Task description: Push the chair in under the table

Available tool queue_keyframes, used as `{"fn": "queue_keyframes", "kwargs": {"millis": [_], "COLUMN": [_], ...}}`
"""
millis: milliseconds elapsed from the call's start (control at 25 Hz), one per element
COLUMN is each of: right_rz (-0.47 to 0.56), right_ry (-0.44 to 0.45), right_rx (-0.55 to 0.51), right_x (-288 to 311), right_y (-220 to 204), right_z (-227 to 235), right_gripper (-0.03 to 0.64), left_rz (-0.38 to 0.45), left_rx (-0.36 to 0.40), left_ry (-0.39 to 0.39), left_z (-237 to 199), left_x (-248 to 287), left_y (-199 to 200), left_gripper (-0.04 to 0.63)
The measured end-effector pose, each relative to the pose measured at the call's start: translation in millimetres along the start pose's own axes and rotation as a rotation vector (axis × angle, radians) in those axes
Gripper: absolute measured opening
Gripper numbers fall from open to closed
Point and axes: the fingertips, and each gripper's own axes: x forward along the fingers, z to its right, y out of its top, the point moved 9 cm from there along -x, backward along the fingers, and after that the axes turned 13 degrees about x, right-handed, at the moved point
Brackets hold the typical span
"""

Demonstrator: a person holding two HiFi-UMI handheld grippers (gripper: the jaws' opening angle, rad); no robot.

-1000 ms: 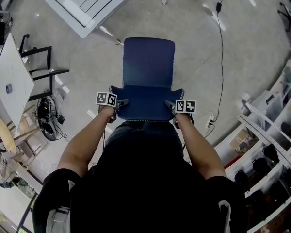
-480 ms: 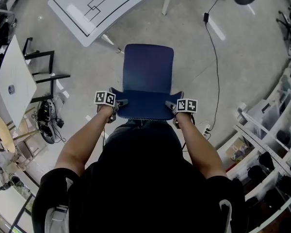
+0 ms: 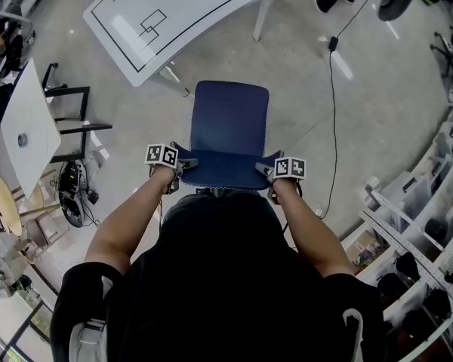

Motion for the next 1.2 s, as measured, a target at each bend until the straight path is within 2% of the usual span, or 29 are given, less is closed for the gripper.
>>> {"fn": "queue_keyframes", "kwargs": {"millis": [600,1200], "right_rz": [0.001,0.005], "right_ry": [0.036,0.019], "right_rx": [0.023,0.03], "right_x": [-19,-22], "right_y": [38,85], "right_z": [-12,-38], "right_gripper": [0.316,0.318], "left_rz": [0.045,0.07], "left_rx": [-0.075,-0.087], "left_ry": [-0.031,-0.07], "left_z": [13,5], "left_x": [-3,-9], "left_y": [19,75], "left_gripper": [0.342,0.344]}}
